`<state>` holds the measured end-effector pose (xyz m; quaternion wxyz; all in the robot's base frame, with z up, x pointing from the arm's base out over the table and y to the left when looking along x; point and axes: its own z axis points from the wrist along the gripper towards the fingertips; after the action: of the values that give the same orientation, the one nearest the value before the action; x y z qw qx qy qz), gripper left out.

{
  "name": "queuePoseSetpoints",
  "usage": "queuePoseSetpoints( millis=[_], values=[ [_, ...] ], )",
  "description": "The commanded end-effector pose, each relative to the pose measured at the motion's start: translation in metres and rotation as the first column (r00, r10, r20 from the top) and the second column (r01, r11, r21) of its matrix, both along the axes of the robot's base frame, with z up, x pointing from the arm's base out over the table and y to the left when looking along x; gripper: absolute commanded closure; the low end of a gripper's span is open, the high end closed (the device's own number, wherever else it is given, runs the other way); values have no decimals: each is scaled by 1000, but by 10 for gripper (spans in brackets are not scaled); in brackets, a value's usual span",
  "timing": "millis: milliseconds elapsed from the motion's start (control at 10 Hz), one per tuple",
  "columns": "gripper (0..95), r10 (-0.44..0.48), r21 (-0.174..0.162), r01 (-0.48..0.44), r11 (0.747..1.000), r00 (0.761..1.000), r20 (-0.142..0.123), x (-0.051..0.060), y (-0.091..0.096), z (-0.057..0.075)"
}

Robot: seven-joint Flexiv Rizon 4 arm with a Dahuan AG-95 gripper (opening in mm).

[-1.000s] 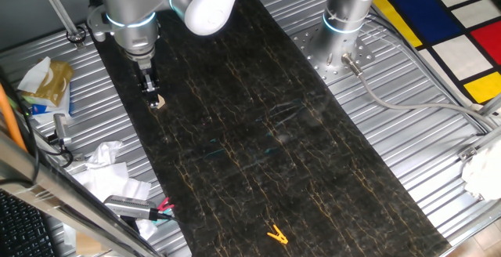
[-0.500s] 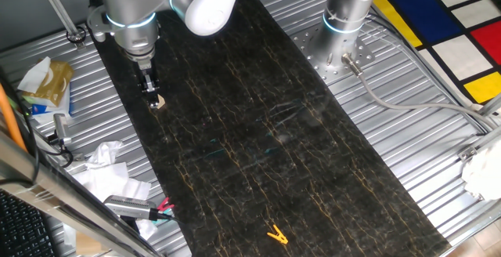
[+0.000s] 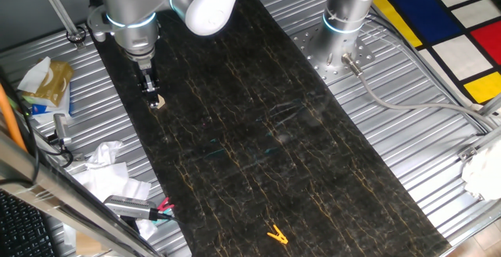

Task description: Hold a small block with the gripper and sweep it from left to right on the table

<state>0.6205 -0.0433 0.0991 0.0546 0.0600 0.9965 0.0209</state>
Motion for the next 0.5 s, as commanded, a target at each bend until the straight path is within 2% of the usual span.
queuePoseSetpoints(
  millis=[100, 500],
  values=[
    [380, -1, 0, 1, 1000, 1000, 0, 0, 0, 0],
    [380, -11, -1, 11, 1000, 1000, -6, 0, 1, 0]
  ],
)
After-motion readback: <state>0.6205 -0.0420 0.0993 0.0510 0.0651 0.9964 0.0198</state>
